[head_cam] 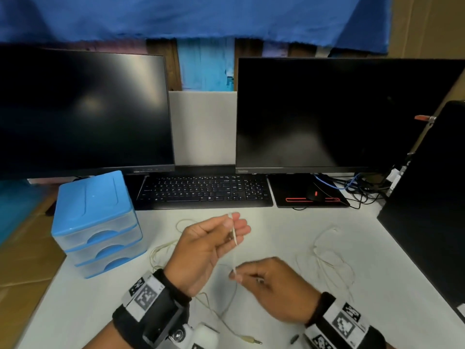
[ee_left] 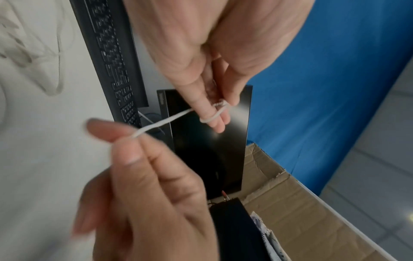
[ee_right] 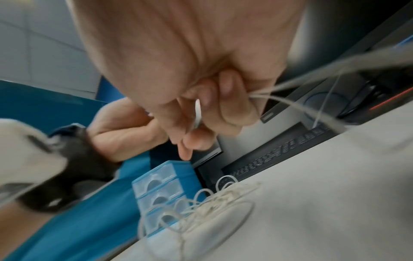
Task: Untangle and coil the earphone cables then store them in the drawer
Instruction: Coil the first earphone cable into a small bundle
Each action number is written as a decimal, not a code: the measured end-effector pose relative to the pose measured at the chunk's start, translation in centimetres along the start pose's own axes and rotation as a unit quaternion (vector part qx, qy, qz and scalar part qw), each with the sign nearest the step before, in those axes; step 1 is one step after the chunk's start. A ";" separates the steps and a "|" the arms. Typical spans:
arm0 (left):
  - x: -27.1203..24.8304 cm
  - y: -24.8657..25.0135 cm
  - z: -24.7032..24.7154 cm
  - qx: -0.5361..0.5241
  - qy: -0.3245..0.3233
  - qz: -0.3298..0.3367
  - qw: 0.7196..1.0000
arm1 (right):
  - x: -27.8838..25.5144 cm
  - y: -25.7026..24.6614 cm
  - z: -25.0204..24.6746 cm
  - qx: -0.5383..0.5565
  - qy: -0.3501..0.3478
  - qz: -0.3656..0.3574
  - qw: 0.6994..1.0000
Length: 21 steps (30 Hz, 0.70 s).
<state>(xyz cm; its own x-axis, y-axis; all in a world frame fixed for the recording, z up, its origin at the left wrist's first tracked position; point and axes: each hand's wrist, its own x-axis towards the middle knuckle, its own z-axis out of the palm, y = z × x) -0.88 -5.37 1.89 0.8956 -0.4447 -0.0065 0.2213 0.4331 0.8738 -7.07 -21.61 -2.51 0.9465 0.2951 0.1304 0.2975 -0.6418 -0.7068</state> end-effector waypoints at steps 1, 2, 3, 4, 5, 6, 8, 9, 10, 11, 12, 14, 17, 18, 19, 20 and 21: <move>0.3 0.0 -0.3 0.009 0.015 0.020 1.000 | -0.1 -0.4 0.4 -0.025 -0.020 -0.014 0.999; 0.5 0.0 -0.6 0.038 0.030 0.044 0.998 | -0.3 -0.8 0.4 -0.037 -0.036 -0.022 0.998; 0.7 -0.2 -1.0 0.086 0.045 0.069 0.993 | -0.4 -1.4 0.0 -0.035 -0.043 -0.029 0.998; 0.9 -0.5 -1.4 0.149 0.057 0.095 0.983 | -0.6 -2.2 -0.7 -0.027 -0.044 -0.037 0.998; 0.9 -0.8 -1.8 0.216 0.060 0.117 0.968 | -0.7 -2.9 -1.5 -0.020 -0.038 -0.047 0.998; 0.9 -1.0 -2.0 0.277 0.050 0.135 0.950 | -0.9 -3.9 -2.3 -0.009 -0.025 -0.057 0.998; 0.5 -1.5 -2.1 0.374 -0.003 0.148 0.915 | -0.9 -4.7 -3.8 0.027 0.027 -0.063 0.997; 0.2 -1.7 -2.0 0.407 -0.043 0.144 0.901 | -0.8 -4.7 -4.4 0.041 0.059 -0.062 0.995; -0.1 -1.8 -1.7 0.421 -0.082 0.130 0.894 | -0.6 -4.3 -4.9 0.043 0.091 -0.062 0.993; -0.4 -1.8 -1.3 0.415 -0.113 0.109 0.896 | -0.4 -3.6 -5.4 0.037 0.120 -0.062 0.990; -0.6 -1.7 -0.9 0.386 -0.132 0.084 0.909 | -0.2 -2.8 -5.7 0.034 0.147 -0.060 0.987; -1.0 -1.4 -0.2 0.283 -0.145 0.028 0.948 | 0.3 -1.0 -5.7 0.047 0.189 -0.042 0.980; -1.2 -0.8 0.4 0.161 -0.142 -0.023 0.977 | 0.7 1.1 -4.1 0.072 0.208 -0.035 0.975; -1.2 -0.6 0.4 0.130 -0.140 -0.029 0.981 | 0.8 1.4 -3.4 0.071 0.195 -0.033 0.978; -1.2 -0.4 0.4 0.099 -0.136 -0.034 0.985 | 0.8 1.7 -2.8 0.064 0.178 -0.029 0.981; -1.2 -0.1 0.3 0.073 -0.130 -0.035 0.988 | 0.8 2.1 -2.2 0.057 0.163 -0.024 0.985; -1.1 0.1 0.3 0.055 -0.122 -0.034 0.990 | 0.9 2.4 -1.8 0.051 0.153 -0.019 0.987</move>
<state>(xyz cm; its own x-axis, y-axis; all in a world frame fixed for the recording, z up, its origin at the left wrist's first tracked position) -1.93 -5.07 2.13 0.7575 -0.6517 0.0379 0.2235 0.3135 0.9229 -5.30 -24.22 -2.84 0.9331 0.0790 0.3509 0.3335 -0.5556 -0.7616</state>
